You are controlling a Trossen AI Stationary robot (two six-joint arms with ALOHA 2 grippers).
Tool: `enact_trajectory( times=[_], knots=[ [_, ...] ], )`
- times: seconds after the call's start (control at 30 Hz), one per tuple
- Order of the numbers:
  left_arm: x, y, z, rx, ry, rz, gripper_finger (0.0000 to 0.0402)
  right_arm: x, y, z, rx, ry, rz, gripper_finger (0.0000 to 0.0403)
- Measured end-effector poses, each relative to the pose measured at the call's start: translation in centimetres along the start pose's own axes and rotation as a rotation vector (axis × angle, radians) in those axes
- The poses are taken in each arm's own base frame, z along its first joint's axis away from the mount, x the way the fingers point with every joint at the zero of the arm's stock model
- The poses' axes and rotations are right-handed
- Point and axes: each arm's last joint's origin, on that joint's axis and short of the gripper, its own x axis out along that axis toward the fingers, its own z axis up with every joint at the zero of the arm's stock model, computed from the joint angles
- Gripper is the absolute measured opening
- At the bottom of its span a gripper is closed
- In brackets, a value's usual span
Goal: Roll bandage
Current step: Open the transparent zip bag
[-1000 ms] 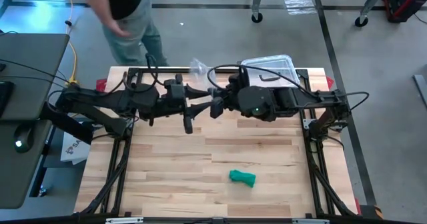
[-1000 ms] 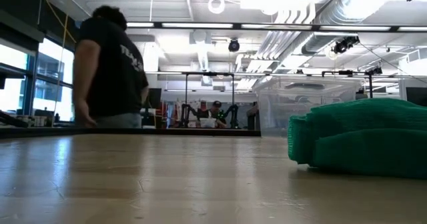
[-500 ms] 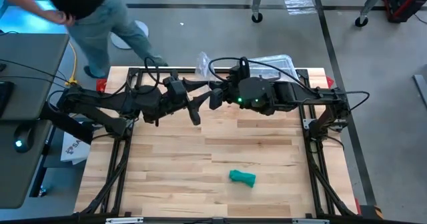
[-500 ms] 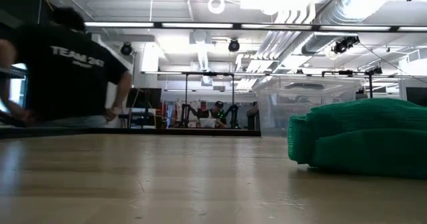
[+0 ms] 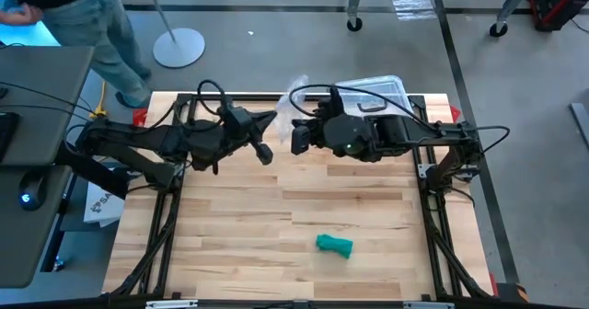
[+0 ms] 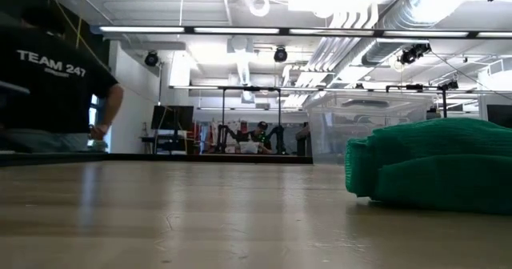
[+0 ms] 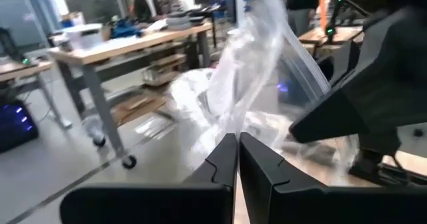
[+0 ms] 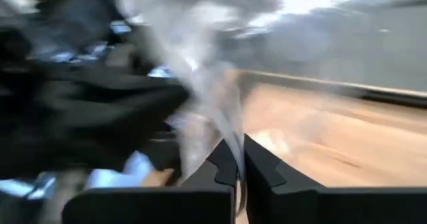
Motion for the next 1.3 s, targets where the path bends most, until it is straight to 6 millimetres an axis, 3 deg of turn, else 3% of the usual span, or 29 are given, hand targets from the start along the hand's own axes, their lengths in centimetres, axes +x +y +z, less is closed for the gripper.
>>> enact_trajectory(
  times=[0.2, 0.33, 0.5, 0.7, 0.83, 1.1, 1.3],
  knots=[
    [-1.5, 0.0, -0.4, 0.005, 0.035, 0.047, 0.0003, -0.7, -1.7, -1.4, 0.052, 0.006, -0.211, 0.0000],
    [-1.8, -0.3, -0.4, 0.002, 0.034, 0.031, 0.0002, -0.9, -1.7, -1.7, 0.032, -0.022, -0.236, 0.0000],
    [-1.2, -0.8, -0.9, -0.024, 0.055, -0.006, 0.0001, -0.8, -1.3, -1.4, -0.110, -0.024, -0.203, 0.0000],
    [-0.2, -1.2, -2.1, -0.041, 0.139, -0.079, 0.0001, -0.9, -1.8, -1.8, -0.162, 0.042, -0.228, 0.0008],
    [0.6, -1.6, -2.8, -0.078, 0.208, -0.176, 0.0001, -1.1, -2.0, -2.3, -0.192, 0.125, -0.220, 0.0051],
    [1.1, -1.3, -4.4, -0.121, 0.372, -0.230, 0.0001, -2.4, -1.8, -4.0, -0.329, 0.327, -0.149, 0.0185],
    [1.9, -1.4, -5.5, -0.113, 0.451, -0.238, 0.0001, -3.6, -1.7, -4.6, -0.305, 0.458, -0.092, 0.0217]
  ],
)
